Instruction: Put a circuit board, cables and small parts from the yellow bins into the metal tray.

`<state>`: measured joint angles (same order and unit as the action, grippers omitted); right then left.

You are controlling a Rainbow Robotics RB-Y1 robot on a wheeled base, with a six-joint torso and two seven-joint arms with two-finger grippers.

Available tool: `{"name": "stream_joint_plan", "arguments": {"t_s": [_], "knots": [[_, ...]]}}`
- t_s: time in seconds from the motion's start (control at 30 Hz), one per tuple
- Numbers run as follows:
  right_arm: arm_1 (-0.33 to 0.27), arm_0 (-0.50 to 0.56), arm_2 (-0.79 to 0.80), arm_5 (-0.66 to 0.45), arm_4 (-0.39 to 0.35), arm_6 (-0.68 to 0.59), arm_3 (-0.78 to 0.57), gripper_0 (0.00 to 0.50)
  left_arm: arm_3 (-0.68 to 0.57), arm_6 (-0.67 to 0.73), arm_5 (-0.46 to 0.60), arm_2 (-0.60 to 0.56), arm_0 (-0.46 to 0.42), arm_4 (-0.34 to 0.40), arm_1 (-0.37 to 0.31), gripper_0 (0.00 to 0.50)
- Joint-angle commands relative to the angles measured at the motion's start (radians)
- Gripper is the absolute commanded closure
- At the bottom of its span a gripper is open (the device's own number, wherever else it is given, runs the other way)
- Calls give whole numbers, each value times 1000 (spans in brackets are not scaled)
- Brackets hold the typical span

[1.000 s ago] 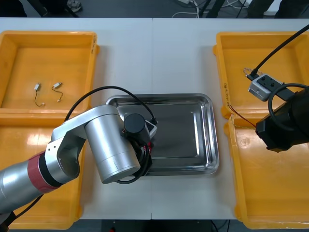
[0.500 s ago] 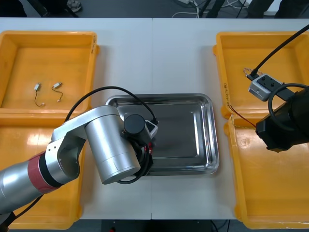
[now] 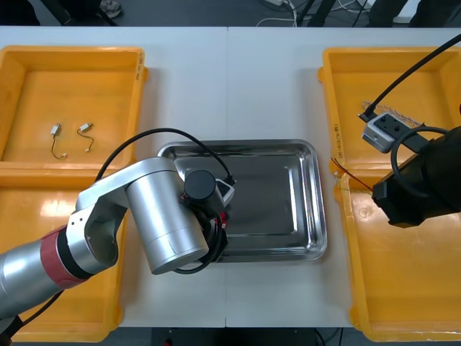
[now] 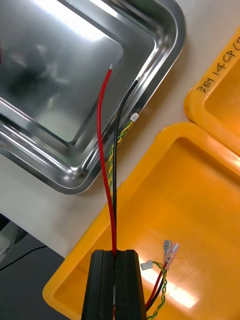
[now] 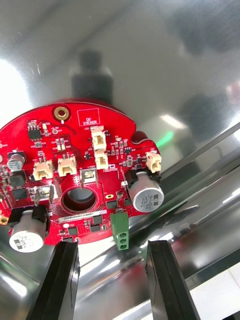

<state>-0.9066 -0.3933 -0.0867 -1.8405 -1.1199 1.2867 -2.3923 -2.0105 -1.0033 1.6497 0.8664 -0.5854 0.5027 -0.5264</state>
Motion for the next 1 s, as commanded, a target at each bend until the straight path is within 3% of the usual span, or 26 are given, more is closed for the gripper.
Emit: {"name": "stream_joint_plan", "arguments": {"t_s": [0.03,0.37,0.63,1.0], "knots": [[-38,-53,-45,20,-4,17,-27,500,-77,106,71,-92,-34,43,-23,106],[-38,-136,-205,64,42,37,-27,500,-132,84,265,-294,-96,185,-26,106],[28,-200,-358,79,134,48,-27,500,-129,68,270,-471,-111,252,-61,106],[109,-269,-554,89,295,72,-25,500,-108,-1,270,-596,-111,300,-158,106]]}}
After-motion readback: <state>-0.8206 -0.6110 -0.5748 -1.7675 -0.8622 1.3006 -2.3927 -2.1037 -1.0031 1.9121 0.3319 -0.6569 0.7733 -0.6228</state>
